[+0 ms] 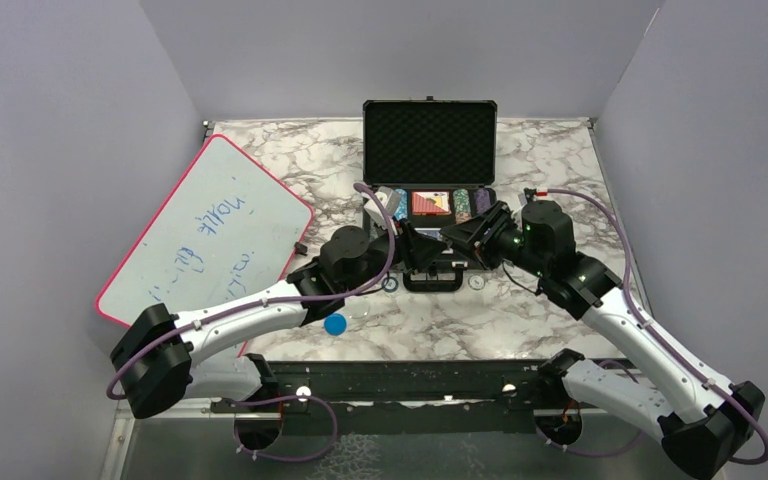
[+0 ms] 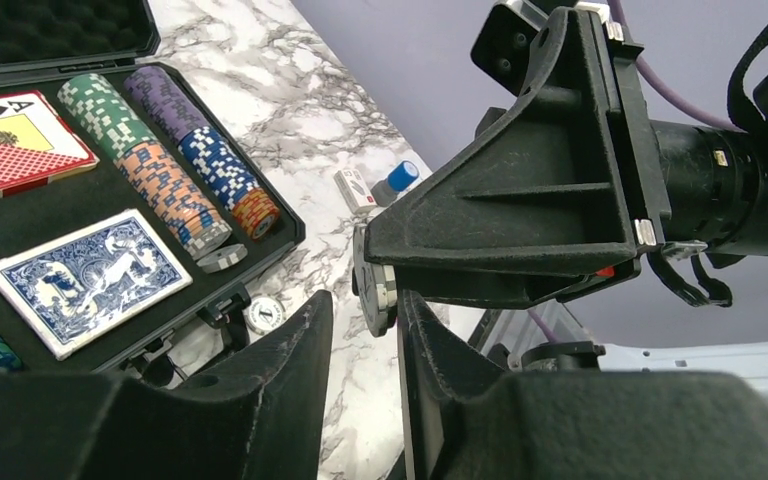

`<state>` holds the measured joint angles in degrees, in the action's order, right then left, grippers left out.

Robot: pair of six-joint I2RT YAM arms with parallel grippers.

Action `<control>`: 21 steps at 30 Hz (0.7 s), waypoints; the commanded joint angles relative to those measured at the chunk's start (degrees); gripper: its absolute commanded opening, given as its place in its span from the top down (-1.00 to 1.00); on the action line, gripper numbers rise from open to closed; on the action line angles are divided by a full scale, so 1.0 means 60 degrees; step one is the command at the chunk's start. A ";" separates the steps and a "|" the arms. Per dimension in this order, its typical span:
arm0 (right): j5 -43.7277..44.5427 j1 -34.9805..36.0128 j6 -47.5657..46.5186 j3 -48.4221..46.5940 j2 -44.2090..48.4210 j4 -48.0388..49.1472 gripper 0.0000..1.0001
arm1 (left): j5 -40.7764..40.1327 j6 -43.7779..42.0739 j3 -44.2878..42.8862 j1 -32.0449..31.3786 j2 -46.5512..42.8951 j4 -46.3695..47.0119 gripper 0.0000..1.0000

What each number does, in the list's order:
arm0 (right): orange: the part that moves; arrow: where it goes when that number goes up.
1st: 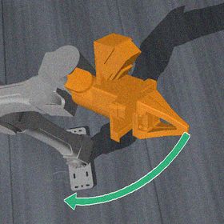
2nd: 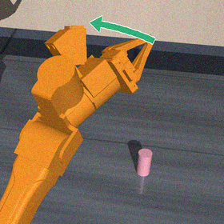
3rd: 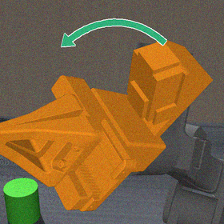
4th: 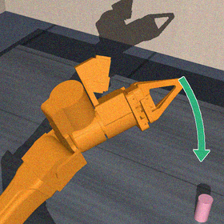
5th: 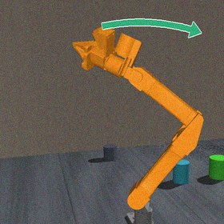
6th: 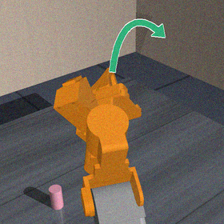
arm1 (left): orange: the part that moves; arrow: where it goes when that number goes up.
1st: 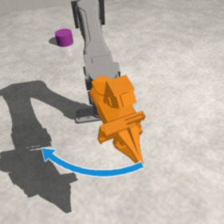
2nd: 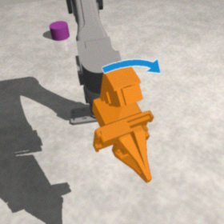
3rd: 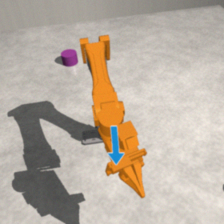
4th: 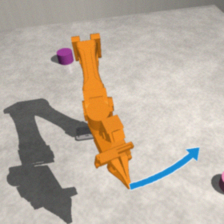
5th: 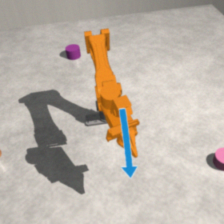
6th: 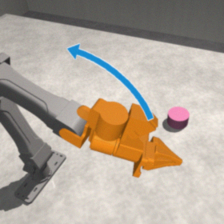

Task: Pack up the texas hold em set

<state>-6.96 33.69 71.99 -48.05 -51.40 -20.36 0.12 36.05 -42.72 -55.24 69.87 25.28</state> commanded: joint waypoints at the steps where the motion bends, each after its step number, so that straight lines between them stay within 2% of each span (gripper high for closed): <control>1: -0.0328 0.0053 -0.0066 0.0072 -0.0086 0.0519 0.25 | -0.0175 -0.0387 -0.0380 -0.0037 0.0118 0.0335 0.38; 3: -0.0356 0.0054 -0.0115 0.0110 -0.0165 0.0614 0.25 | -0.0117 -0.0458 -0.0429 -0.0036 0.0195 0.0328 0.52; 6: -0.0377 0.0046 -0.0165 0.0158 -0.0292 0.0682 0.23 | -0.0001 -0.0864 -0.0483 -0.0037 0.0273 0.0321 1.00; 8: -0.0348 0.0053 -0.0255 0.0092 -0.0411 0.0481 0.12 | 0.0022 -0.1314 -0.0436 -0.0036 0.0258 0.0317 1.00; 13: 0.0748 0.0025 -0.1068 -0.0692 -0.0772 -0.0680 -0.47 | 0.0340 -0.3351 -0.0062 -0.0014 0.0031 0.0243 1.00; 16: 0.1582 -0.0185 -0.1722 -0.1465 -0.1179 -0.1602 -0.60 | 0.1032 -0.4618 -0.0044 0.0068 0.0050 -0.0223 1.00; 21: 0.1986 -0.1154 -0.2545 -0.1758 -0.1478 -0.1903 -0.64 | 0.2399 -0.6203 -0.0862 0.0259 0.0794 -0.1631 1.00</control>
<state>-0.08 30.83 62.65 -56.97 -59.37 -27.38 5.93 10.52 -43.62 -54.41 71.55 21.74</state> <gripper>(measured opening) 0.820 0.031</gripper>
